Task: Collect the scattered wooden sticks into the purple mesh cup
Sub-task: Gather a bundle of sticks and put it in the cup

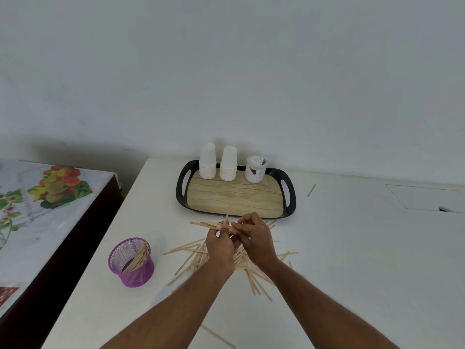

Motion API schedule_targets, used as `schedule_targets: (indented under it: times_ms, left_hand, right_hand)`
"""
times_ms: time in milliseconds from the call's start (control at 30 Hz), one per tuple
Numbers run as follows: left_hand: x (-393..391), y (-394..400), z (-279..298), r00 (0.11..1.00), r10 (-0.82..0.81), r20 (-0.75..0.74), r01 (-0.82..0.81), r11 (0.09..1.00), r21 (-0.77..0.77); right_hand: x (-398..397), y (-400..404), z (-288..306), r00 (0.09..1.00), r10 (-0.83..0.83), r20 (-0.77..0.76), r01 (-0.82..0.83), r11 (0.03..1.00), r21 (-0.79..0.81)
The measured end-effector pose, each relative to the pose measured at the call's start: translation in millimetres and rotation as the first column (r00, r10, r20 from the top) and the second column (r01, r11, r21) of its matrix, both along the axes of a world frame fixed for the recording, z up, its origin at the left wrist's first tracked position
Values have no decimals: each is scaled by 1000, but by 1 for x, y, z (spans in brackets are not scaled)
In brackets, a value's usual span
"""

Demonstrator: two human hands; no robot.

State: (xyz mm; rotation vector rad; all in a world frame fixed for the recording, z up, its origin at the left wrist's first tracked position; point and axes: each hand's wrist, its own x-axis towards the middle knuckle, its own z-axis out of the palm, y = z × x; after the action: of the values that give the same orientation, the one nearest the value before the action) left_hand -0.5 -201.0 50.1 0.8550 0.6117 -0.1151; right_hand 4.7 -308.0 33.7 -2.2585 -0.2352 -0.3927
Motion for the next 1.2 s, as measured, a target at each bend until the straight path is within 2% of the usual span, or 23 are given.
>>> schedule_targets:
  times_ms: [100,200,300,367,433,533,600,633,700,800,833,867,1067,1200]
  left_hand:
    - [2,2,0,1000,-15,1,15,1000,-9]
    - [5,5,-2,1000,-19,-15,18,1000,-4]
    - [11,14,-1,1000,4,-13,-4,1000,4]
    - [17,20,-3,1000,13,-6,-13,999,51]
    - [20,24,-5,1000,-2,0,2,996,86]
    - [20,21,-7,999,-33,13,31,987,155]
    - [19,15,-8,998,-54,26,48,979,200]
    - [18,11,-8,997,-74,37,64,974,219]
    - [15,4,-7,988,-141,69,118,957,264]
    - [11,-4,-4,959,-254,128,186,900,393]
    - [10,-7,-3,949,-278,150,193,885,423]
    - [9,-11,-2,940,-295,170,197,879,435]
    - [3,-34,12,946,-279,167,201,905,374]
    - [2,-38,13,942,-258,214,144,889,435]
  right_hand:
    - [0,-3,0,1000,-5,-19,6,998,57]
    - [-2,-6,-1,999,-28,-18,29,999,14]
    - [-7,-19,-3,990,-137,37,139,988,-63]
    - [-12,-31,-8,972,-228,53,229,973,-23]
    - [-19,-37,-13,945,-314,-89,323,940,112]
    - [-21,-38,-21,886,-303,-351,416,853,314]
    - [-20,-32,-25,864,-220,-452,448,746,493]
    - [-18,-28,-25,857,-163,-490,465,655,596]
    - [-14,-20,-23,839,-52,-541,512,408,755]
    - [-6,-10,-14,818,76,-570,572,-7,820]
    - [-4,-7,-11,812,101,-574,583,-109,805]
    - [-2,-4,-8,805,123,-580,593,-168,788]
    - [-7,18,10,784,367,-501,615,-347,708]
    - [-14,19,23,788,427,-444,588,-307,748]
